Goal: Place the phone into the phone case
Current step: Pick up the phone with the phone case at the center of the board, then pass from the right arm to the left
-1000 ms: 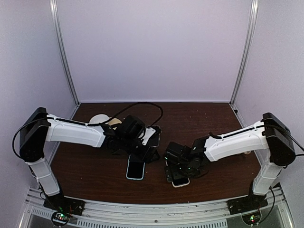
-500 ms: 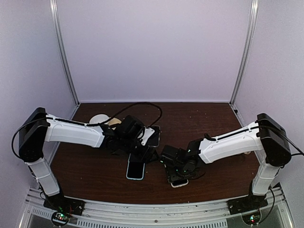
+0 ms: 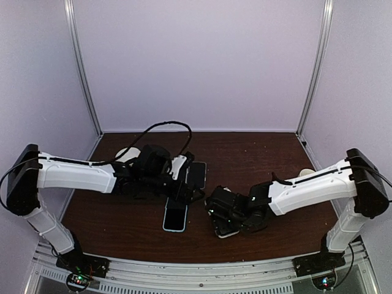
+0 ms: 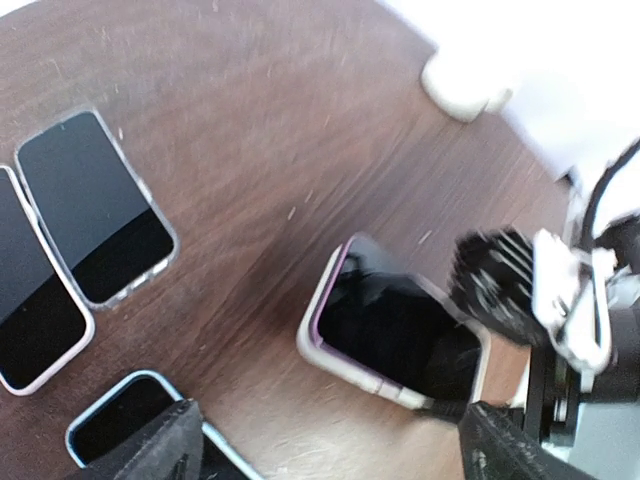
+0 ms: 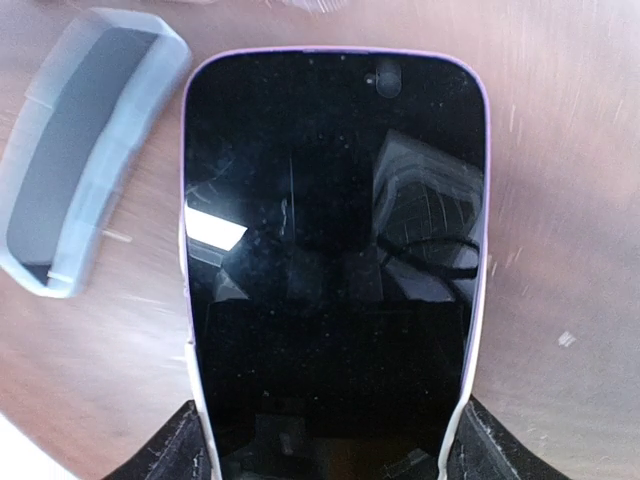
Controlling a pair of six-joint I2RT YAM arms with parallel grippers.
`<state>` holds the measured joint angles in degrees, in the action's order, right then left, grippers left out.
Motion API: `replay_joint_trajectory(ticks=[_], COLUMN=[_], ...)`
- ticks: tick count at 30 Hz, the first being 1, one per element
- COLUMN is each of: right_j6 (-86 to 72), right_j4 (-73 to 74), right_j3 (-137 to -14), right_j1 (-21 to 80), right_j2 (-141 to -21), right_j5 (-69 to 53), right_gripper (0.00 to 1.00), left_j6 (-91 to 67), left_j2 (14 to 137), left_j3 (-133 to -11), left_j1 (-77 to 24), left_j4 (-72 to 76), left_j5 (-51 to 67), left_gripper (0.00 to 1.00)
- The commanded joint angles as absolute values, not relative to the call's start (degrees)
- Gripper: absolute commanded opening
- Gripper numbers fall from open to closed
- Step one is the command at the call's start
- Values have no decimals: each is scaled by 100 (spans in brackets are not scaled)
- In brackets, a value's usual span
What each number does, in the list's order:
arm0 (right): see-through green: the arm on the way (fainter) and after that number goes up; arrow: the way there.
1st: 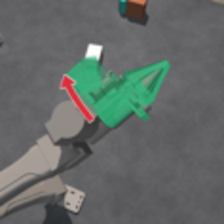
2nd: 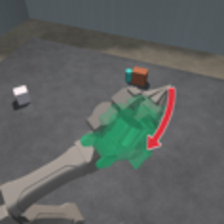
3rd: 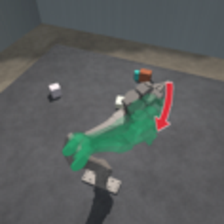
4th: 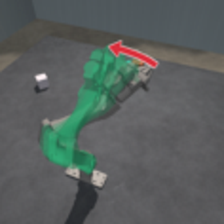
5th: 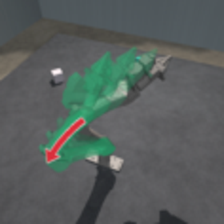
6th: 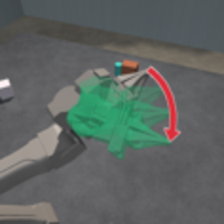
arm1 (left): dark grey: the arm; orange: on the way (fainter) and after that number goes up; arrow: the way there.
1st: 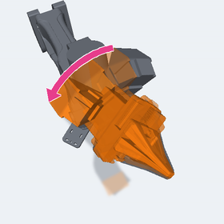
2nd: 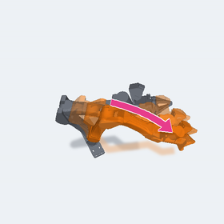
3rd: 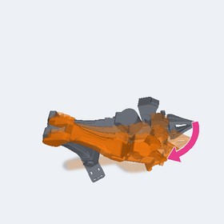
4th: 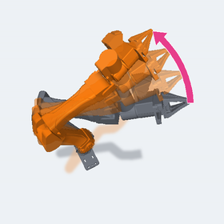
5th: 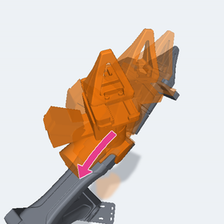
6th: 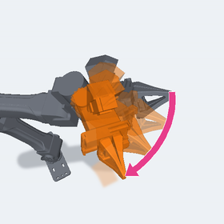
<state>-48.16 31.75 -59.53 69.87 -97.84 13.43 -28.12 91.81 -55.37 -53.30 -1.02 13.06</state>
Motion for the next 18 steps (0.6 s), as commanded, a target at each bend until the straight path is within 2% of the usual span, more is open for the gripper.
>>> replay_joint_trajectory(ticks=[1, 6, 10, 12, 16, 18], right_j6=[-4151, -3625, -3307, -3328, -3313, -3313], right_j4=[2237, 1747, 1481, 1635, 1696, 1727], right_j3=[-5951, -5968, -6001, -6096, -6105, -6101], right_j1=[7347, 7584, 7687, 7723, 7752, 7753], right_j2=[-8870, -8537, -8485, -8519, -8525, -8513], right_j5=[2884, 3724, 3879, 3953, 3996, 4031], right_gripper=[30, 27, 27, 27, 26, 26], left_j6=[-3776, -4228, -4320, -4221, -4252, -4278], left_j2=[8630, 8599, 8598, 8585, 8615, 8683], left_j3=[-5102, -4679, -4643, -4682, -4648, -4674], left_j1=[-5301, -5363, -5386, -5413, -5420, -5423], left_j4=[1737, 3145, 3260, 3176, 3243, 3368], left_j5=[1468, 1479, 1312, 1368, 1482, 1718], left_gripper=[97, 97, 88, 76, 46, 38])
